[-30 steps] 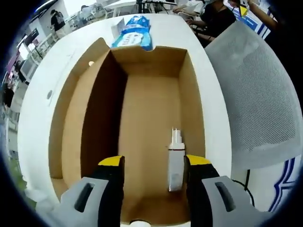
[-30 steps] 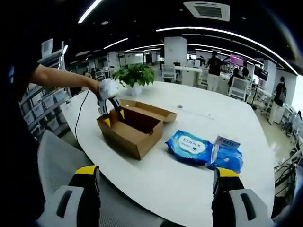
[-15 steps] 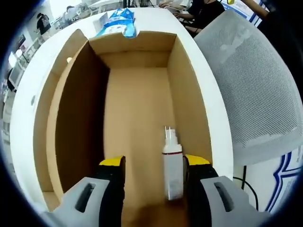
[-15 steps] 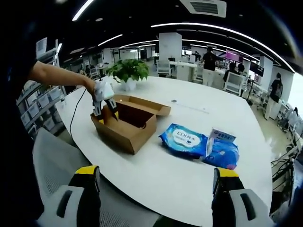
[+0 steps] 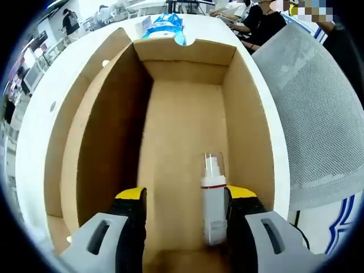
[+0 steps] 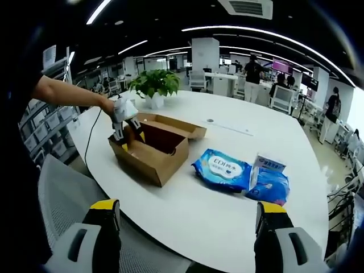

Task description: Operate the shoe box by opening the lid, removing the specified soft item, and placing it in the target area until the item is outside and the box remains undamaged.

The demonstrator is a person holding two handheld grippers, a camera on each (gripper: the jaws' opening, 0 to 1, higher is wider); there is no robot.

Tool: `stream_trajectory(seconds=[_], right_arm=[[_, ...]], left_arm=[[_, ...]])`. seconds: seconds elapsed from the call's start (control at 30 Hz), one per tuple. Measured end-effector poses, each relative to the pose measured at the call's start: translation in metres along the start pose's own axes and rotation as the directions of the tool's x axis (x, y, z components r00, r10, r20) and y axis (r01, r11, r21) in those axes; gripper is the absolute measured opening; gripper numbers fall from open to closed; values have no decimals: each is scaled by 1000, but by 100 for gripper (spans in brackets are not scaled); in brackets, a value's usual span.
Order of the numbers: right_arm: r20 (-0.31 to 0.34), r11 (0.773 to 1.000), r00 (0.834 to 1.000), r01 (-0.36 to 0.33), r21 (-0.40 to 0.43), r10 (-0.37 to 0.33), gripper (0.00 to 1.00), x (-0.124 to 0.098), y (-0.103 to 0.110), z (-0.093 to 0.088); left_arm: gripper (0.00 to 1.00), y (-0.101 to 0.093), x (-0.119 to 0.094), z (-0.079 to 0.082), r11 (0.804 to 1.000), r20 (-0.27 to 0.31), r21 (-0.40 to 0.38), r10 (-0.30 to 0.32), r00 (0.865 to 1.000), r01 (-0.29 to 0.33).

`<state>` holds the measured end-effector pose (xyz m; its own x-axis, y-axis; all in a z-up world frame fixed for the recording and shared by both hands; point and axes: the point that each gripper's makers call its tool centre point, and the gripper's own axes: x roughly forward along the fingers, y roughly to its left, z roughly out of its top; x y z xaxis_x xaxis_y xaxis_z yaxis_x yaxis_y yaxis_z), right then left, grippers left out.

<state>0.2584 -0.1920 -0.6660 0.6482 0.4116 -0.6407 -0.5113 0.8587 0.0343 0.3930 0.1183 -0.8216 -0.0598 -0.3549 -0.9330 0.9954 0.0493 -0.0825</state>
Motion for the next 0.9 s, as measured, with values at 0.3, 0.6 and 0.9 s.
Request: stream_trajectory(seconds=[0.3,0.6,0.9], right_arm=[[-1,1000,1000,-7,-2,7,99,1,1,0],[16,1000,1000,7,10,-8,99,-1,0,-1],[17,1000,1000,4,17,-4,98,2,2,-3]], left_arm=[[45,-19,4,8,999,26,-13,-49,998,49],[41,-20,10,2,999,-6,-1,-35,999,35],[29,-24,14,-14,1000,-42,7,-19,999,20]])
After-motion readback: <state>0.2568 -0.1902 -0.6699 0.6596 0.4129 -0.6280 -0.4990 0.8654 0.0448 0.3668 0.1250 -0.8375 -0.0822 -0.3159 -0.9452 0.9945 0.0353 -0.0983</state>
